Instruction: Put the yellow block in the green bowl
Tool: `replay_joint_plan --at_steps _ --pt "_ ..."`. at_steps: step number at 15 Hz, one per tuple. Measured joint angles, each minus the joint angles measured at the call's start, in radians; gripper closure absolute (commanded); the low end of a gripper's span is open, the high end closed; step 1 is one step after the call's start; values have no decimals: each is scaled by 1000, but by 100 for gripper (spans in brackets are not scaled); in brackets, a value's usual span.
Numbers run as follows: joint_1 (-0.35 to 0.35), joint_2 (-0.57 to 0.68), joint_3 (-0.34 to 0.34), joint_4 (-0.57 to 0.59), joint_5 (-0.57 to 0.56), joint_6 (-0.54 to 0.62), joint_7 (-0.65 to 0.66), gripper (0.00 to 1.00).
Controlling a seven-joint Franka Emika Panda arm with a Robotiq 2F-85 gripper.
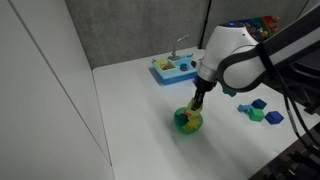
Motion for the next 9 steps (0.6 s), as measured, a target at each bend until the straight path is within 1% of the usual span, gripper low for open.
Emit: replay_joint_plan --at_steps 4,9 --pt "-15 49 37 23 42 11 -72 71" --pt "-57 114 79 51 75 16 -152 71"
